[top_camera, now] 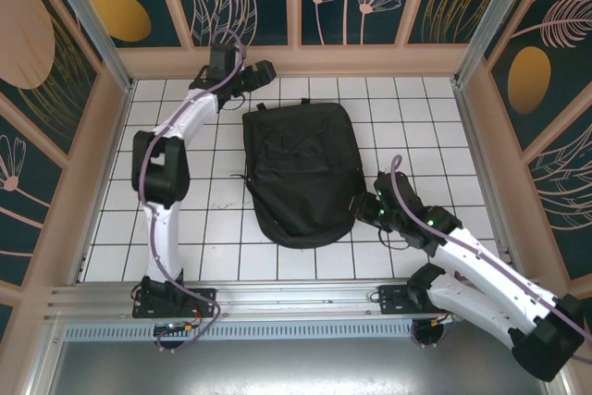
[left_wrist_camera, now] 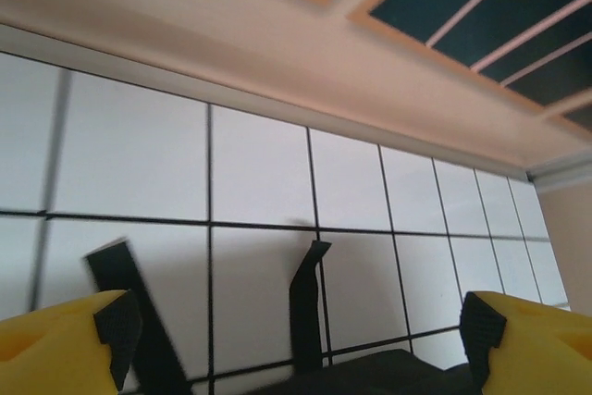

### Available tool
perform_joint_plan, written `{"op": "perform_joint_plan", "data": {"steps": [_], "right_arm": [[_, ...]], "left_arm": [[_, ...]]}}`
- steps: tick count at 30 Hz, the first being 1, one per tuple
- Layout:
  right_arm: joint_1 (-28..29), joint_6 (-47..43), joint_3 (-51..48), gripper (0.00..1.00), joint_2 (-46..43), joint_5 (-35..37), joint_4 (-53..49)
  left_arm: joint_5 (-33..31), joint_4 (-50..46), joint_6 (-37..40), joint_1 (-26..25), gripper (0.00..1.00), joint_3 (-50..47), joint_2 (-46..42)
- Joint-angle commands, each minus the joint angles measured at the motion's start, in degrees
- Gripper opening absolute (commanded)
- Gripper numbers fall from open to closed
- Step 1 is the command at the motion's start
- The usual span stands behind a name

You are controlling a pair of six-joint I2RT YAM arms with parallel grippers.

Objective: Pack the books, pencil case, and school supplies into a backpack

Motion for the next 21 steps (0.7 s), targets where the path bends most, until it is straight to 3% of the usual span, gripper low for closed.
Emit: {"op": "perform_joint_plan", "data": {"steps": [1, 5, 13, 21], "right_arm": [[1.03, 1.14, -2.14, 0.26, -0.16, -7.69, -3.01], [1.77, 0.14, -4.98, 0.26, 0.37, -11.21, -2.67], [2.59, -1.6, -12.35, 0.28, 3.01, -18.64, 4.71], [1.78, 2.51, -13.14, 0.3, 10.96, -12.61, 14.4]], "left_arm": [[12.54, -2.71, 3.49, 0.08, 0.9, 9.45, 8.71], [21.11, -5.23, 4.21, 0.08, 0.9, 15.92, 15.49], [27.98, 1.3, 2.3, 0.14, 0.9, 5.06, 14.34], [34.28, 13.1, -2.4, 0.56, 0.91, -9.67, 9.52]]}}
